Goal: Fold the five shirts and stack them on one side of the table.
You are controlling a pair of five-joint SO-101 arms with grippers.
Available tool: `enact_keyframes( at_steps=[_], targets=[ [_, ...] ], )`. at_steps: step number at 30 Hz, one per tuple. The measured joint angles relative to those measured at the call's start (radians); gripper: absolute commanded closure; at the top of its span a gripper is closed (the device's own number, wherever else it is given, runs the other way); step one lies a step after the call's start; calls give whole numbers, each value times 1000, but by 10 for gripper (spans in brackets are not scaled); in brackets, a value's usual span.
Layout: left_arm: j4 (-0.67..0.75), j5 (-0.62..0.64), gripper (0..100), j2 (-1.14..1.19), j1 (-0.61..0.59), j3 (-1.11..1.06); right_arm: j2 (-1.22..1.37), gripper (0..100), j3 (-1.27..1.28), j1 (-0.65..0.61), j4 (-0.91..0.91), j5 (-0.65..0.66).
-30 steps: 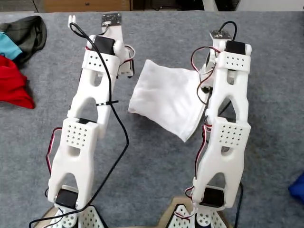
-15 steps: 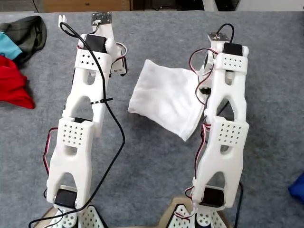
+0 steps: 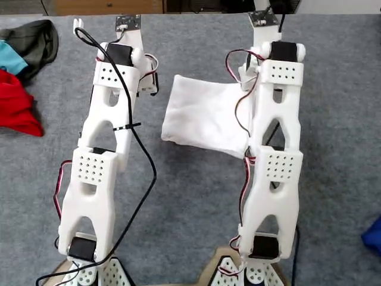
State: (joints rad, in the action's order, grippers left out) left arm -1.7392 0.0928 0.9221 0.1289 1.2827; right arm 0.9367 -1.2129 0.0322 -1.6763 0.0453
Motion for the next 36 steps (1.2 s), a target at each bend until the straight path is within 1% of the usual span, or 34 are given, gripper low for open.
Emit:
enact_keyframes(
  at_steps=[8,14,17,22,25,28,32,36],
  targets=[
    [-8,2,849,0,-48,0,11,987,14,3,49,0],
    [-9,0,849,0,-52,0,35,868,15,3,49,0],
    [-9,0,849,0,-52,0,34,826,15,3,34,0],
    [-9,0,848,0,-52,0,35,820,-26,3,-29,0],
    [-9,0,809,0,-51,0,34,820,-98,3,-81,0],
    [-9,2,789,0,-26,0,34,821,-101,3,-91,0],
    [-9,2,787,0,32,0,-12,821,66,21,-91,0],
    [-9,0,786,0,91,48,-144,821,296,46,-91,0]
  ],
)
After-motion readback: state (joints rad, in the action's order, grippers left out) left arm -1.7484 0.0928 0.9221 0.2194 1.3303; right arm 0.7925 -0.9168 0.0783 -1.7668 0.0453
